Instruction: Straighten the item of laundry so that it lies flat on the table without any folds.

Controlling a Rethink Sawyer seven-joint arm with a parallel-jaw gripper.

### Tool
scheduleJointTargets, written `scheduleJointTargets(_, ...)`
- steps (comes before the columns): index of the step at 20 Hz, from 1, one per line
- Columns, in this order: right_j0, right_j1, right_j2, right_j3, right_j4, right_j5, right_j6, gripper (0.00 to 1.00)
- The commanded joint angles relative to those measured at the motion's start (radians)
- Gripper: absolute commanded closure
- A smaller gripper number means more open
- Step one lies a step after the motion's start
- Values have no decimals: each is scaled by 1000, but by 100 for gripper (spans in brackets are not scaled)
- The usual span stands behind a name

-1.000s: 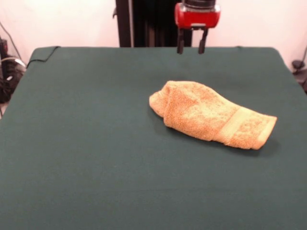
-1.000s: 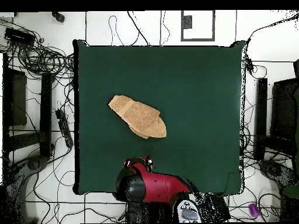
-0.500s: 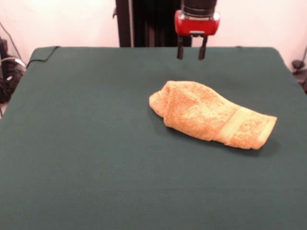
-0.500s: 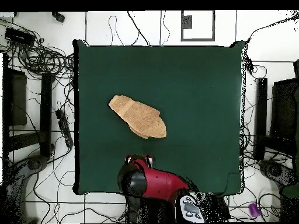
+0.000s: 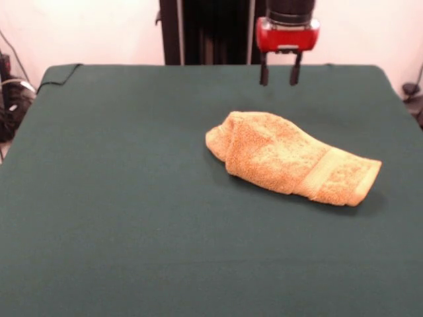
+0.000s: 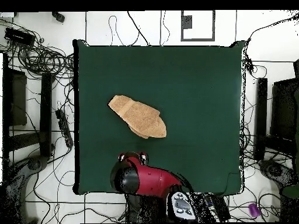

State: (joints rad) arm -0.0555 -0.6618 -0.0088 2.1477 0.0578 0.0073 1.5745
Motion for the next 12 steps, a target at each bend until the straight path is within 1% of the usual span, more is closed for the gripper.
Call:
scheduleJointTargets(1, 84, 46, 92, -158, 109, -20, 237, 0)
scheduleJointTargets(5, 93, 51, 97, -201, 119, 15, 216, 0)
scheduleJointTargets(9, 118, 49, 78, -250, 133, 69, 197, 0)
scheduleJointTargets(12, 118, 60, 86, -281, 132, 81, 183, 0)
